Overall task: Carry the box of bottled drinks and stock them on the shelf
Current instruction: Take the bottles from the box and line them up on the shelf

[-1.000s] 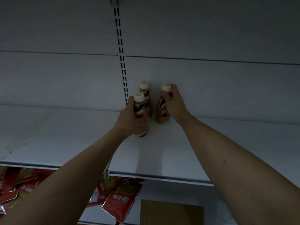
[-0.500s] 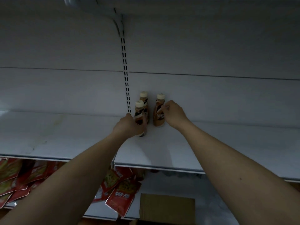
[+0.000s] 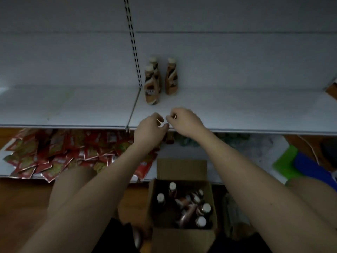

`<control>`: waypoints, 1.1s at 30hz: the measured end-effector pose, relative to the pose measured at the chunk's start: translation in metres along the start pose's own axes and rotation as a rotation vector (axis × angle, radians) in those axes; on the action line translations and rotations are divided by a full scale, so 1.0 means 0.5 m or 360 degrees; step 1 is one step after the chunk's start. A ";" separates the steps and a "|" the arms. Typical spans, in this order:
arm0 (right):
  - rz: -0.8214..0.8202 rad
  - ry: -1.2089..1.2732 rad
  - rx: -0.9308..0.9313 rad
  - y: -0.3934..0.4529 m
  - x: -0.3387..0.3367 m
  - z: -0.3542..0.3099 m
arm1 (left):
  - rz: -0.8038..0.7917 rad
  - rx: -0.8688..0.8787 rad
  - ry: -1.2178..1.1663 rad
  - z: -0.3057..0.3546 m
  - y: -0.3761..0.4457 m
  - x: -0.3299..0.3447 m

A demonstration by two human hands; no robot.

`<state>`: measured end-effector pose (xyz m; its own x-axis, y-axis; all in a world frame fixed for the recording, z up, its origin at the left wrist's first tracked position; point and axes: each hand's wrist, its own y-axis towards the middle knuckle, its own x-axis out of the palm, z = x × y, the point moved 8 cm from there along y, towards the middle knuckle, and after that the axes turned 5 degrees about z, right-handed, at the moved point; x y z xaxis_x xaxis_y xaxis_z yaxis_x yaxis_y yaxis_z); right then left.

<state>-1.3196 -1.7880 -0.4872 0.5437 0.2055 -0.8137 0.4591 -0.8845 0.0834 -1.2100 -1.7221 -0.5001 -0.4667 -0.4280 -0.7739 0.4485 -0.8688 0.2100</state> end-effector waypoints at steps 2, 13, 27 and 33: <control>-0.0042 0.0007 0.0034 -0.039 0.050 0.029 | -0.0045 0.0004 -0.0062 -0.023 -0.053 0.042; -0.0437 0.0525 0.0732 -0.207 0.379 0.319 | -0.0727 -0.0671 0.0036 -0.311 -0.261 0.327; -0.0657 0.0695 0.1144 -0.265 0.598 0.467 | -0.1016 -0.1269 0.0028 -0.432 -0.373 0.507; -0.0563 0.0774 0.1130 -0.246 0.646 0.459 | -0.0661 -0.1159 -0.0223 -0.439 -0.387 0.544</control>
<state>-1.3617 -1.7091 -0.8926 0.7626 0.5229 -0.3809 0.2040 -0.7531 -0.6255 -1.2564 -1.6155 -0.8823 -0.7705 -0.1787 -0.6119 0.5763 -0.6054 -0.5489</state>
